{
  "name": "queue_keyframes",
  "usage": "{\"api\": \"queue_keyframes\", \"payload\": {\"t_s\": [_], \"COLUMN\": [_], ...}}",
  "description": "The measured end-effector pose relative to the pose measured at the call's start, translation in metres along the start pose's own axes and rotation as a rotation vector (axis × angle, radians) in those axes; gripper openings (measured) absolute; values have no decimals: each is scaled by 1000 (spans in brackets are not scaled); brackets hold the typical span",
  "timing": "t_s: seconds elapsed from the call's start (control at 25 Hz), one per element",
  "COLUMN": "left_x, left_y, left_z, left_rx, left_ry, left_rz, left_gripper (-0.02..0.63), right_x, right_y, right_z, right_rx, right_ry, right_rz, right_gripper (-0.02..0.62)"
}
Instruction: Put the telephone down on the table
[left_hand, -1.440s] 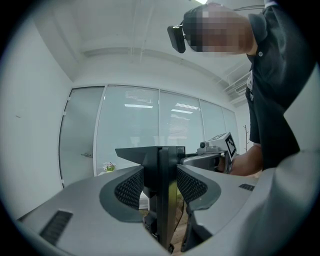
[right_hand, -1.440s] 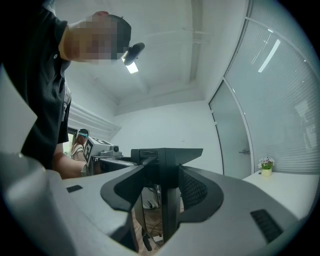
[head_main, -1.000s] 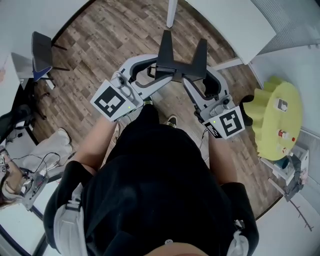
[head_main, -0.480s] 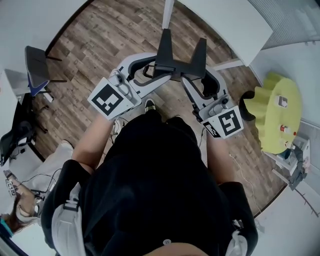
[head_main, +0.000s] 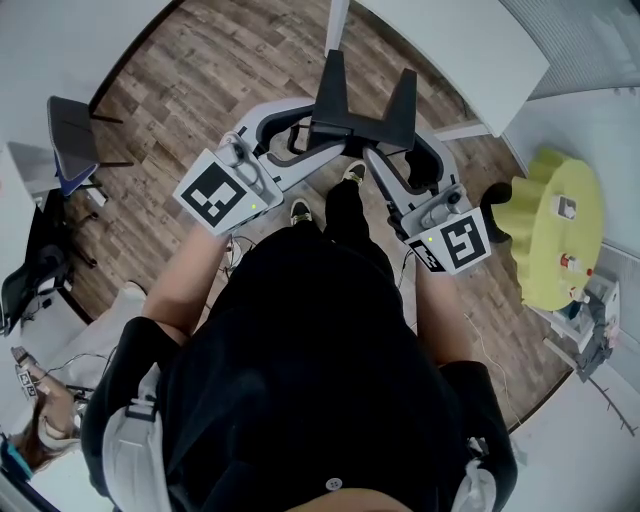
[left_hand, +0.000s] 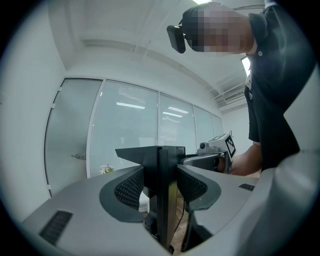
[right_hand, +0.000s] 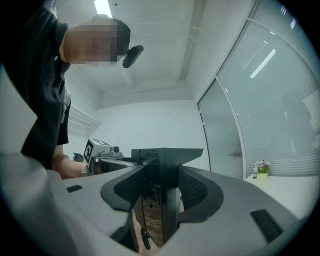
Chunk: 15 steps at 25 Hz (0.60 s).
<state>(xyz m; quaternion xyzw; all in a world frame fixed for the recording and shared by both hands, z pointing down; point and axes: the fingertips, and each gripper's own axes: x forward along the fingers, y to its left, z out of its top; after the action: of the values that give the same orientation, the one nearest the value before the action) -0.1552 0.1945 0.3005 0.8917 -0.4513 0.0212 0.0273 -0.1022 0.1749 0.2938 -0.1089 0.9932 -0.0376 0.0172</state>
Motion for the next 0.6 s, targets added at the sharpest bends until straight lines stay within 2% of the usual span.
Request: {"api": "queue_keyframes", "payload": {"t_s": [0.28, 0.6], "left_x": [38, 102], "left_y": [32, 77], "left_z": [5, 12], "left_rx": [17, 20], "left_ry": [-3, 13], "left_rz": [26, 24], "left_gripper": [212, 211], "right_x": [15, 30], "right_y": [-49, -126], "right_z": [4, 12], "right_rx": [-2, 1], "right_ry": [-16, -19], "right_rz": [28, 28], "right_gripper": [225, 225]}}
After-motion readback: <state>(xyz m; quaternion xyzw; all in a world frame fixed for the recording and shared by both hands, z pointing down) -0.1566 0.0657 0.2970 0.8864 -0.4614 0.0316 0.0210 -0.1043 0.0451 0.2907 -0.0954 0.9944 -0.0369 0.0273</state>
